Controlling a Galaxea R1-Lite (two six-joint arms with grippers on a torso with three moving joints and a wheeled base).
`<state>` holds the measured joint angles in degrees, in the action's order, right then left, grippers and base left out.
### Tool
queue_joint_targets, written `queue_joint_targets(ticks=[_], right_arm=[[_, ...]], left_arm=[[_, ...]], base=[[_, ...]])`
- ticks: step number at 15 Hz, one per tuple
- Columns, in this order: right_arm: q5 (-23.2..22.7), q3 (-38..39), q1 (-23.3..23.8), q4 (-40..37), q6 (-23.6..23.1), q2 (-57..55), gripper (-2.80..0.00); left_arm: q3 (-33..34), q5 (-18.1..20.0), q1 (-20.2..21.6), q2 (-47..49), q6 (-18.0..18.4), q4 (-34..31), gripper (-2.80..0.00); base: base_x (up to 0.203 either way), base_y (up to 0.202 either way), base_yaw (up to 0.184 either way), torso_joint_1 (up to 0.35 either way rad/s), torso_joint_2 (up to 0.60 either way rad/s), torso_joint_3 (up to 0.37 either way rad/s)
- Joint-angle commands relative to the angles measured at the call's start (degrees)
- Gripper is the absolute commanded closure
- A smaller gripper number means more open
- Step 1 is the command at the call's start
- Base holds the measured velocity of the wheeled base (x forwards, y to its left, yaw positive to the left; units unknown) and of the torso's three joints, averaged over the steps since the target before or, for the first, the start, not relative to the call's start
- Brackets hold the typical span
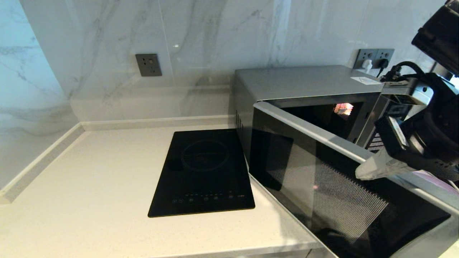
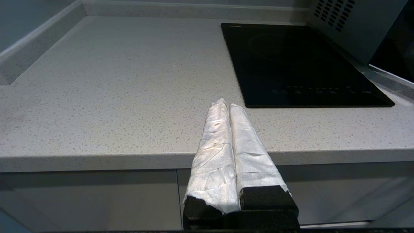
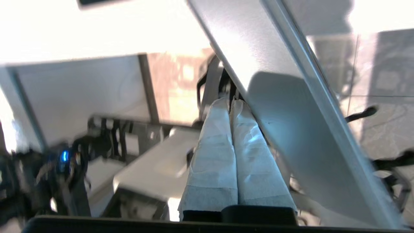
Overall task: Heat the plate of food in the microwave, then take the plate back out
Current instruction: Close the microwave oven
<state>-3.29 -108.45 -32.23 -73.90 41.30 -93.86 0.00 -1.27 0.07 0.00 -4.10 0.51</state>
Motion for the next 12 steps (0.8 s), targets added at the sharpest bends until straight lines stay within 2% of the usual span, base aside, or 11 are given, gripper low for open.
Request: queue_joint_targets(ticks=[1,5,12], right_arm=[[-0.08,1.75,4.67,0.95,-1.09,1.28,0.0],[-0.06,5.0,12.1,6.67,-3.99,0.33,0.0],[-0.1,5.55,21.36,16.6,-6.3,-2.49,0.0]], left_arm=[[0.0,-0.05,0.01,0.09,-0.03,0.02,0.0],[0.0,-0.05,0.01,0.09,-0.03,0.02,0.0],[0.0,-0.05,0.01,0.09,-0.03,0.02,0.0]], base=[[0.0,0.0,0.0,0.0,0.0,0.0],[0.0,0.0,0.0,0.0,0.0,0.0],[0.0,0.0,0.0,0.0,0.0,0.0]])
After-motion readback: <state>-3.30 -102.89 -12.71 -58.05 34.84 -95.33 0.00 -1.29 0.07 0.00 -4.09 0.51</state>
